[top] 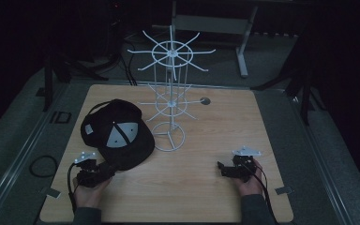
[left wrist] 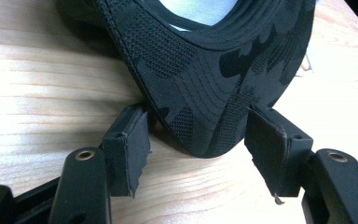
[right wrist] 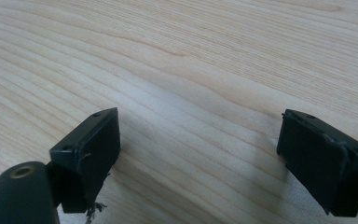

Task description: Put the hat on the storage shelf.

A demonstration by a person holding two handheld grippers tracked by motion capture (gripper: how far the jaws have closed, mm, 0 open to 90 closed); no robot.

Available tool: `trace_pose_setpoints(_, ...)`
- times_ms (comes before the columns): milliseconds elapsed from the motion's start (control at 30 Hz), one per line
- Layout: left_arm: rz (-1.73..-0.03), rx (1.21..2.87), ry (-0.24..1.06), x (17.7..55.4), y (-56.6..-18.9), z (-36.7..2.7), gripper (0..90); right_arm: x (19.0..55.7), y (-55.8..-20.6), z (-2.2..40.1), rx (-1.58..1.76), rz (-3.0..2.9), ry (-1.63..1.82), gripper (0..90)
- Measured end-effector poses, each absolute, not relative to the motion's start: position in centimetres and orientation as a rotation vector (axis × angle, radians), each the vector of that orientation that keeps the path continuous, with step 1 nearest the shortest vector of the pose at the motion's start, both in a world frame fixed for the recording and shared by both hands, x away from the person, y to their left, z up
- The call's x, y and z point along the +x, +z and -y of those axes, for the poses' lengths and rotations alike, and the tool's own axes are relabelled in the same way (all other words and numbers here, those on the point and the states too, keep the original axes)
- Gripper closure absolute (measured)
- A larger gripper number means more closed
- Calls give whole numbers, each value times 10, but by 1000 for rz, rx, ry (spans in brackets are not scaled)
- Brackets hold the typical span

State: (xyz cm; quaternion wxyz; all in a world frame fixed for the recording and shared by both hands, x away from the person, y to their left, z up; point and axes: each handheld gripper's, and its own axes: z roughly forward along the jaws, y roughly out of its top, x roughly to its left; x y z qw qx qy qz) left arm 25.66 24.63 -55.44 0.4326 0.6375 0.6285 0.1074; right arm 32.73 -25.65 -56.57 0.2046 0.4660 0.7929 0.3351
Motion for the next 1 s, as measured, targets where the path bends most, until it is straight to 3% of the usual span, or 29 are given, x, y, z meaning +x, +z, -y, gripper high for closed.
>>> trace_pose_setpoints(500,-1541,1602,229,267,-560,-247,466,327,-566,256,1300,-2211,935,129)
trace_pose_setpoints(1000,-1523,1646,246,272,-563,-237,471,327,-566,256,1300,-2211,935,129)
